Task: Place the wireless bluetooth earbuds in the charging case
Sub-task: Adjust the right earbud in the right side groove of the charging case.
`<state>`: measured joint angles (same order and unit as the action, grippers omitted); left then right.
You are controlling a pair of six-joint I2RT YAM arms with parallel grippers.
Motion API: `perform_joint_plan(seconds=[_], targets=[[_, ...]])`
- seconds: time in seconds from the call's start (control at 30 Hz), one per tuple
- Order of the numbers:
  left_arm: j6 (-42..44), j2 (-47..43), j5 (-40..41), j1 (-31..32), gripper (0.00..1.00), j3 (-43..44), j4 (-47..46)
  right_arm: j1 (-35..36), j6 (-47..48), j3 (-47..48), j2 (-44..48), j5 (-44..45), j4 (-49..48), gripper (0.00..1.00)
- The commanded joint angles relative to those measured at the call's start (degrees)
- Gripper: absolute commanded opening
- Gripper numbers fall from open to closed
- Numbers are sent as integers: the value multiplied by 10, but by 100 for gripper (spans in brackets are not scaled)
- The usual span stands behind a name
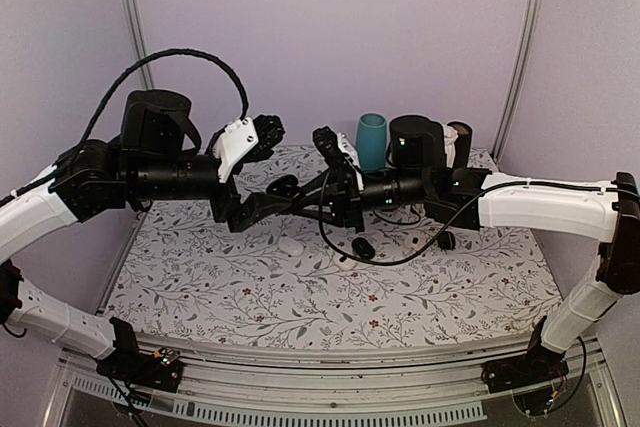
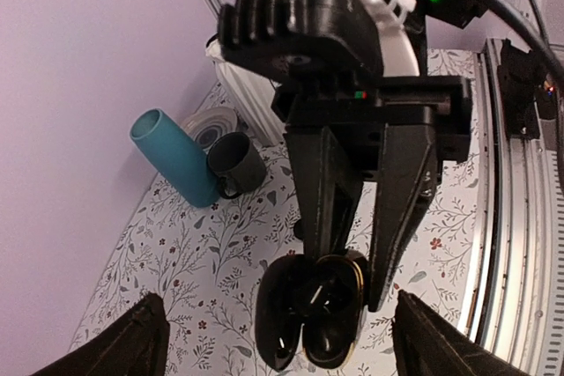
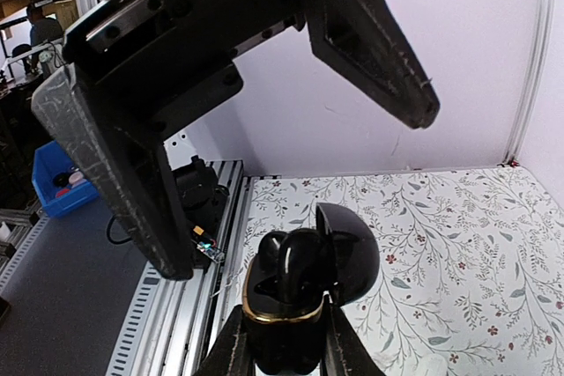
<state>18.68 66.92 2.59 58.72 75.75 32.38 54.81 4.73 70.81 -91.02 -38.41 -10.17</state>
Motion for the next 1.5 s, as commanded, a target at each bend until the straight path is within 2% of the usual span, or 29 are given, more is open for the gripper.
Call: perform_joint_plan(seconds=[0.0, 0.3, 0.43, 0.57, 0.7, 0.77, 0.87, 1.03, 1.1, 1.47], targets=[[-2, 5, -8, 13, 88, 7, 15, 5, 16, 10, 19, 49, -31, 3], [-41, -23, 61, 12, 89, 9, -20, 8, 13, 4, 21, 62, -36, 3], [-103, -16, 93, 10, 90, 16, -35, 18, 14, -3, 26, 119, -49, 3], [-170, -5, 89, 5, 90, 21, -51, 24, 13, -34, 41, 155, -98, 3], [-189, -6, 92, 1, 86, 24, -54, 23, 5, -42, 48, 118, -114, 3], [-189, -18, 72, -5, 85, 22, -64, 24, 4, -40, 49, 87, -111, 3], [-190, -43, -2, -26, 81, 12, -86, 24, -6, -36, 45, 39, -103, 3], [-224, -53, -81, -80, 61, 12, -87, 24, -16, -34, 39, -2, -97, 3], [-233, -42, -119, -100, 57, 16, -72, 24, -17, -33, 38, -9, -96, 3], [-237, 8, -210, -140, 52, 15, -35, 24, -19, -20, 36, -72, -91, 3]])
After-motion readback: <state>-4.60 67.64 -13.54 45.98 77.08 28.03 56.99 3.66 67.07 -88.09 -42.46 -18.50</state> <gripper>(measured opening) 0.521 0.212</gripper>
